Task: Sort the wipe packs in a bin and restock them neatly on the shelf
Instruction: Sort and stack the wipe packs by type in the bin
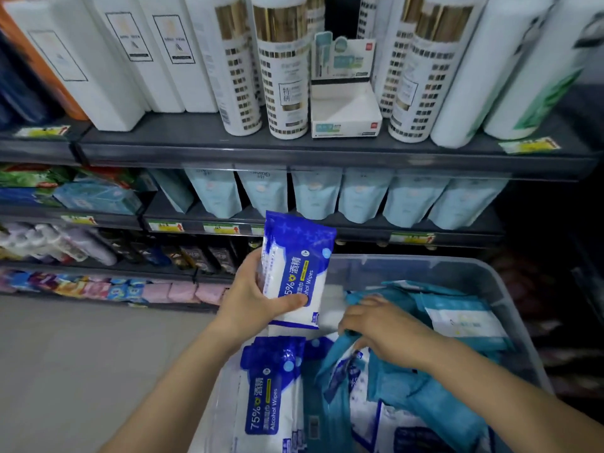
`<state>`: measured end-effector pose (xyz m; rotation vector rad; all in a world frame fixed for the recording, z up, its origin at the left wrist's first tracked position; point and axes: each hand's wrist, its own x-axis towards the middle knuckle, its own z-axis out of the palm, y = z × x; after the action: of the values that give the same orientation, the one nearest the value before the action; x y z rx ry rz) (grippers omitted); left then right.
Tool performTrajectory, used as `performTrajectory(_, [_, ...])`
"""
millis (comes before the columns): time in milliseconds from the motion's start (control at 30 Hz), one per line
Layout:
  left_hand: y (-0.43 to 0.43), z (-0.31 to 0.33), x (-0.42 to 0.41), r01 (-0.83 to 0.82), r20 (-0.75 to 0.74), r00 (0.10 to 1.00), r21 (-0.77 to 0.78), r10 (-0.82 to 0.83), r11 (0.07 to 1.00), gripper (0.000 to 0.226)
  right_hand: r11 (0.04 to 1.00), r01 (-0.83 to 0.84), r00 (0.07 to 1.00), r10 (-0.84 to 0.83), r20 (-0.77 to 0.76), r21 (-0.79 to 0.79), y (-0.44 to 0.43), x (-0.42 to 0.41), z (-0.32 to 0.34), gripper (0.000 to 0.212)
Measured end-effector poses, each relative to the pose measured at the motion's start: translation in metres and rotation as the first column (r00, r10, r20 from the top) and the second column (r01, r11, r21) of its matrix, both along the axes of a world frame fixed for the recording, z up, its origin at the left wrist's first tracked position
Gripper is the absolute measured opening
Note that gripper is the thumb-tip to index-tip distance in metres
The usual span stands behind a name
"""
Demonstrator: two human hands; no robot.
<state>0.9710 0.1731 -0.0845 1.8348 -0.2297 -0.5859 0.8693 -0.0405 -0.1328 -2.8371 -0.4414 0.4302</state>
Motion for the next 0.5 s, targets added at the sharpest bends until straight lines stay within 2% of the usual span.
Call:
performTrajectory(100, [-0.01, -0.007, 0.003, 0.07, 0.043, 0.996, 0.063, -0.073, 0.996, 0.074, 1.0, 0.001, 1.0, -0.001, 0.021, 0.007, -0.001, -0.003, -0.001, 0.029])
performTrajectory(200, [-0.011, -0.022, 0.001, 0.094, 0.025, 0.995, 0.12, -0.098, 0.988, 0.085, 0.999, 0.009, 0.999, -0.011, 0.051, 0.031, 0.0, -0.005, -0.003, 0.027])
performTrajectory(367, [-0.005, -0.035, -0.004, 0.101, 0.015, 0.994, 0.218, -0.106, 0.971, 0.074, 0.997, 0.026, 0.999, -0.029, 0.034, 0.077, 0.001, -0.005, -0.003, 0.03])
performTrajectory(500, [0.0, -0.038, -0.008, 0.122, -0.042, 0.992, 0.252, -0.115, 0.96, 0.078, 0.998, 0.032, 0.999, -0.032, 0.006, 0.06, 0.002, -0.004, -0.002, 0.033])
